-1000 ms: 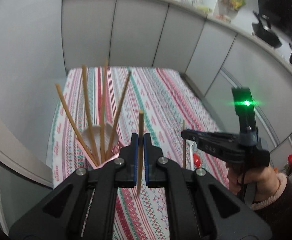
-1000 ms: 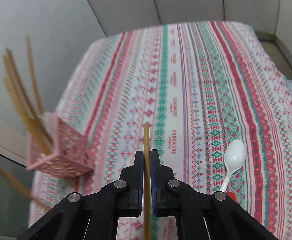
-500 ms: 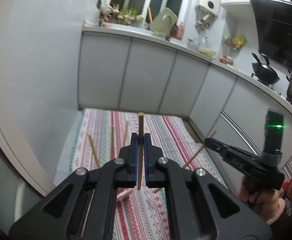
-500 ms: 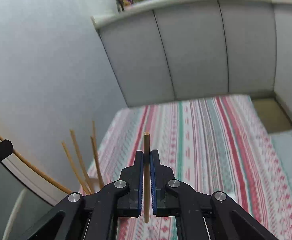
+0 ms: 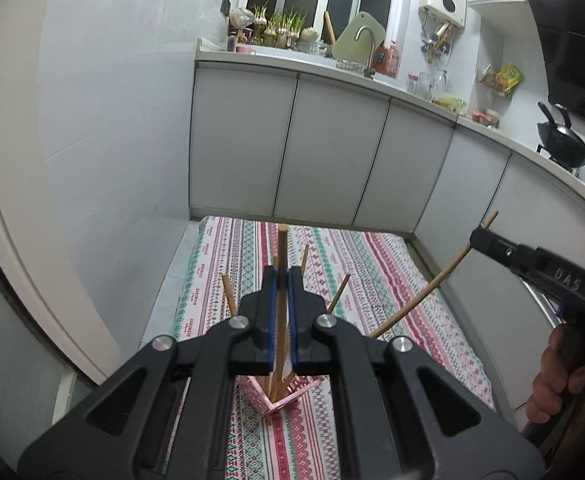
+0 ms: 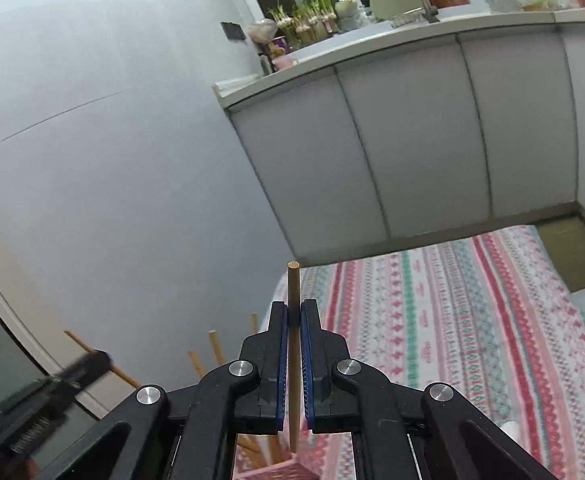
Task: Organize utensils
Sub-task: 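Lower both chopsticks into the pink caddy and open both tools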
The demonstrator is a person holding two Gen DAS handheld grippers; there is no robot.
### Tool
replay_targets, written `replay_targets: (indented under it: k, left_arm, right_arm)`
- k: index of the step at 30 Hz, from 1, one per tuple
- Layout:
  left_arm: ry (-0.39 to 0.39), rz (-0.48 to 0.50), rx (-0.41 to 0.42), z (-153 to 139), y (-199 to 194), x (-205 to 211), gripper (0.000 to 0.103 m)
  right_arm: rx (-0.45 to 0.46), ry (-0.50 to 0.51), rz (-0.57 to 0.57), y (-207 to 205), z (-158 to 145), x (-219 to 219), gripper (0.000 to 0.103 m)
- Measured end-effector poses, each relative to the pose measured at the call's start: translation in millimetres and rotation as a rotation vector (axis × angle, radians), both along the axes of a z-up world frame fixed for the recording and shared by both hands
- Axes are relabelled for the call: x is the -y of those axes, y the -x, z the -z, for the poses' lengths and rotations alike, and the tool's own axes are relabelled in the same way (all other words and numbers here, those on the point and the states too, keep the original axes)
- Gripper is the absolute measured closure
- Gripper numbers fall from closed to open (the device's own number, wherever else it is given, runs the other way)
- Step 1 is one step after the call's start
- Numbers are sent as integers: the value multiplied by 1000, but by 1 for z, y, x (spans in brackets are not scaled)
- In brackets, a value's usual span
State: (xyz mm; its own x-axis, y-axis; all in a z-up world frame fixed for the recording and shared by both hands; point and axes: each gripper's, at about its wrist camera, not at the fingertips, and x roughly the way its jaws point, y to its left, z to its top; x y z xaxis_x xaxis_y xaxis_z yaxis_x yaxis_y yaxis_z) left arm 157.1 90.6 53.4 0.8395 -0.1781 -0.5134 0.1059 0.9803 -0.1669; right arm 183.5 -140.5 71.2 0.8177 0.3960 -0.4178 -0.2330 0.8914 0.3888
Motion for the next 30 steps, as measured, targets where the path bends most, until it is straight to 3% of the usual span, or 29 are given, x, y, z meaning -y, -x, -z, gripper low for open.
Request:
replay_targets:
  k: [13,21,24,30]
  left_arm:
    - [-57,31,-82,30,-16,13,97]
    - [-7,41,-104,38,-23,7,97]
    - [48,58,-88,40,-24,2,97]
    - [66,80,-34,40,-28,5,97]
  right_arm:
    - [-13,133,-78,-13,27,-55,98]
    - [-83,192,-99,-30,59,-72,98]
    - [-112,173,-104,-38,70,-70,98]
    - [-156,131,-102,-50,82,-65,98]
